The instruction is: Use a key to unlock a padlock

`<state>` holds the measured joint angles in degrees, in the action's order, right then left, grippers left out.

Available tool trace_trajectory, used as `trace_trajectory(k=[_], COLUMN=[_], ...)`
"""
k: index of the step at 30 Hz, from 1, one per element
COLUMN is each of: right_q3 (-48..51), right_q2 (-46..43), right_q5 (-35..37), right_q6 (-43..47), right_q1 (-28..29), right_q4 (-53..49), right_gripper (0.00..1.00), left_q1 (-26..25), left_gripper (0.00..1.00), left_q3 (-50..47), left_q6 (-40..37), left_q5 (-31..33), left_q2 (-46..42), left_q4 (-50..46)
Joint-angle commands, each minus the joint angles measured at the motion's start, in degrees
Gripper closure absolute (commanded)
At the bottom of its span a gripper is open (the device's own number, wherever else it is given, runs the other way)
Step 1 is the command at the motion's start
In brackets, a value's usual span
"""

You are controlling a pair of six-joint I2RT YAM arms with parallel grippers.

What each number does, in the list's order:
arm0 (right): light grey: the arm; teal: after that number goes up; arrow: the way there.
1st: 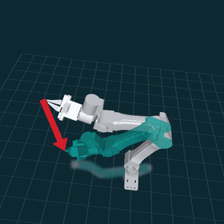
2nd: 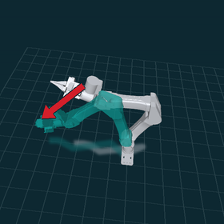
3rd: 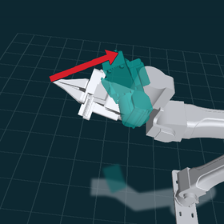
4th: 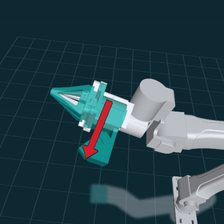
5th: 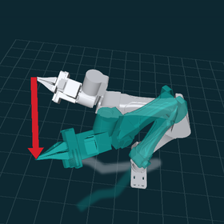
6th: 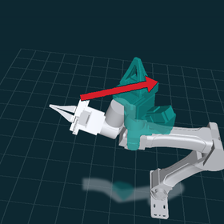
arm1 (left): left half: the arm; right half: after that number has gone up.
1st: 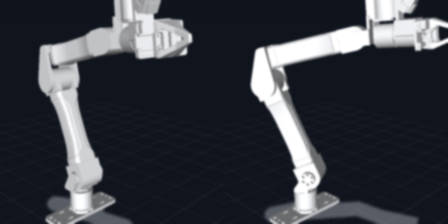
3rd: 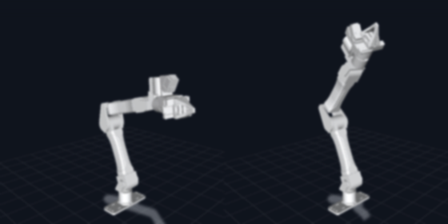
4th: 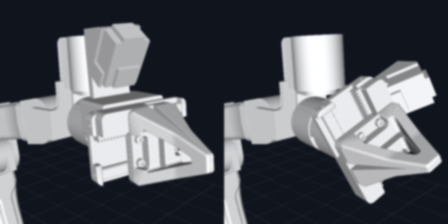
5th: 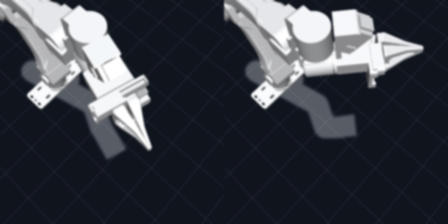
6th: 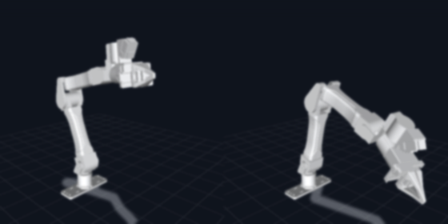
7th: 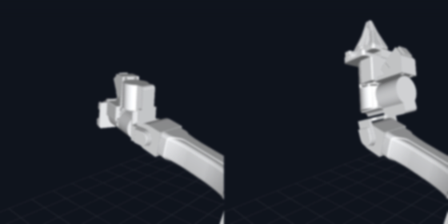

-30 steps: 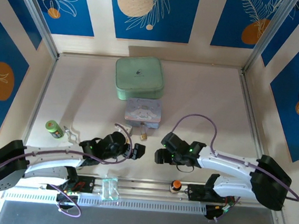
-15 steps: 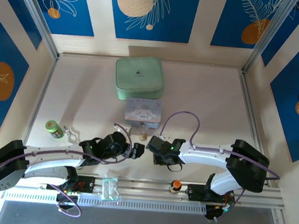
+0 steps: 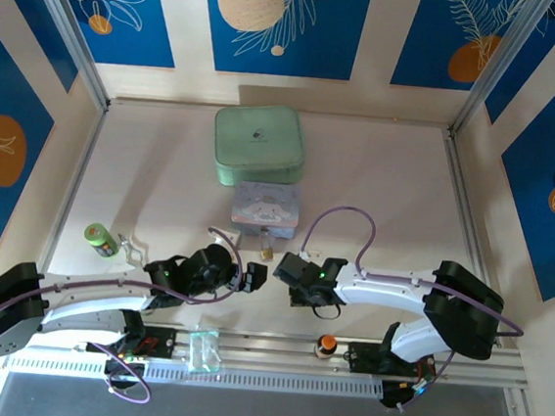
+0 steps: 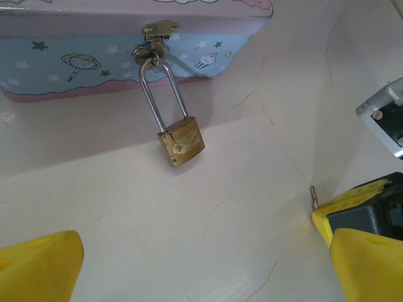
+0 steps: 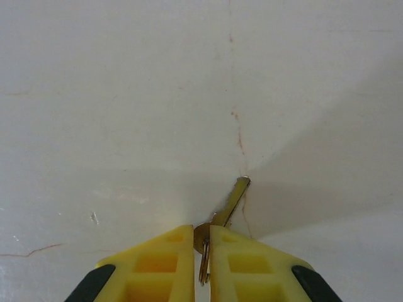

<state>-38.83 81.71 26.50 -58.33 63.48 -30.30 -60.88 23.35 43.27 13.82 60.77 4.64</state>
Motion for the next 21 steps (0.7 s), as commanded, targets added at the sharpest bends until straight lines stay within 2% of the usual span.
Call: trace_trajectory(k=[1,15,21], right_q3=[3.14,2.62,1.59], right_q2=[0.57,3.26,5.01], right_q5=[-3.65,-3.02,-2.46], right_q6=[-0.35,-2.46,-2.51], right_q1=[-0.72,-2.05,-2.05], right_q4=[-0.41,-7.92,-9.44], right_gripper=[0.89,0.85,0.77], left_q1=[-0.42,-0.38,-0.38], left_gripper=[0.0,0.0,0.0], left_q3=[-0.67,-1.12,-1.09], left_q6=[1.12,2.52,2.69], left_q5=[0.98,0.5,0.24], left_q2=[-0.57,1.4,2.48], left_q4=[0.18,2.99,4.23])
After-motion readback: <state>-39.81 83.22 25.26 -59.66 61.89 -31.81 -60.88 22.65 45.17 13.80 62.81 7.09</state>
